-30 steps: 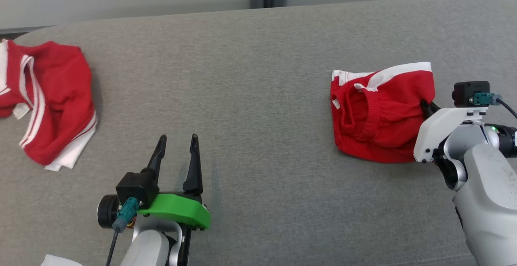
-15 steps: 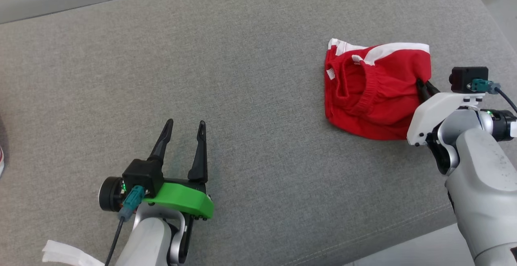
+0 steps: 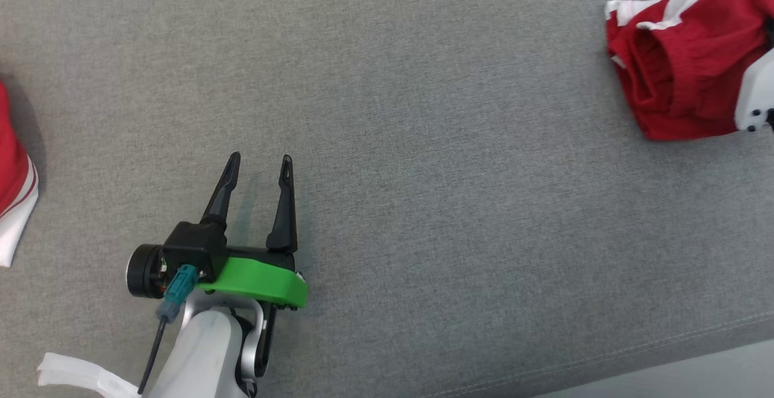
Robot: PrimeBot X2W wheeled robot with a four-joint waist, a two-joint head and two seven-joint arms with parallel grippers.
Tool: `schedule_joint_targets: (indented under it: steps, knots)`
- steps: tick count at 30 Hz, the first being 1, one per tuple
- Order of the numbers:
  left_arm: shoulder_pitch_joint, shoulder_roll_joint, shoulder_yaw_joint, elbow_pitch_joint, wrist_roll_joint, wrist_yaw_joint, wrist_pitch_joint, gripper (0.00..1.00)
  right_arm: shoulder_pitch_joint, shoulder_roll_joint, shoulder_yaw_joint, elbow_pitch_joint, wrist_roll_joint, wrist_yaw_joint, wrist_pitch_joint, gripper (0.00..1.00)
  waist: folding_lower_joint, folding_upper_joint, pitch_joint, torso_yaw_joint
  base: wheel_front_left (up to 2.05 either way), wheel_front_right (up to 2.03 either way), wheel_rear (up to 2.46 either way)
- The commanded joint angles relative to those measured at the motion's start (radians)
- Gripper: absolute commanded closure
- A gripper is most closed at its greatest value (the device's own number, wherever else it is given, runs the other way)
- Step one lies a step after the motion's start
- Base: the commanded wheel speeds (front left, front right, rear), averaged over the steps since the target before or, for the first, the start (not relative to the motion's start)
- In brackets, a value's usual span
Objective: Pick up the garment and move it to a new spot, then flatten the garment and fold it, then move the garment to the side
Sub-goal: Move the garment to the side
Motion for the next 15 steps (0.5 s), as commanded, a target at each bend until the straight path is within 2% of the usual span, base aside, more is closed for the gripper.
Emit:
schedule_joint_targets:
  steps: [1, 5, 10, 11, 13, 15]
  knots:
    - [-0.018, 0.011, 0.001, -0.010, 0.010, 0.007, 0.002, 0.00, -0.025, -0.019, -0.006, 0.019, -0.012, -0.002, -0.008, 1.00, 0.0000, -0.0001, 0.051, 0.052, 0.00, 0.00, 0.00]
    - [-0.021, 0.018, -0.003, -0.033, 0.014, 0.010, 0.009, 0.00, -0.075, -0.102, -0.028, 0.071, -0.055, -0.002, -0.029, 1.00, 0.0000, -0.0001, 0.087, 0.081, 0.00, 0.00, 0.00]
    - [-0.021, 0.032, -0.004, -0.055, 0.019, 0.015, 0.013, 0.00, -0.119, -0.145, -0.056, 0.128, -0.110, -0.002, -0.048, 1.00, 0.0000, -0.0001, 0.120, 0.092, 0.00, 0.00, 0.00]
    - [-0.022, 0.033, -0.006, -0.061, 0.021, 0.017, 0.015, 0.00, -0.128, -0.156, -0.067, 0.136, -0.125, -0.002, -0.061, 0.76, 0.0000, -0.0001, 0.126, 0.091, 0.00, 0.00, 0.00]
    - [-0.026, 0.034, -0.009, -0.068, 0.024, 0.018, 0.019, 0.00, -0.140, -0.164, -0.089, 0.148, -0.161, -0.002, -0.091, 0.00, 0.0000, -0.0001, 0.133, 0.089, 0.00, 0.00, 0.00]
    - [-0.031, 0.034, -0.015, -0.072, 0.025, 0.019, 0.023, 0.00, -0.144, -0.157, -0.116, 0.159, -0.194, -0.002, -0.116, 0.00, 0.0000, -0.0001, 0.135, 0.085, 0.00, 0.00, 0.00]
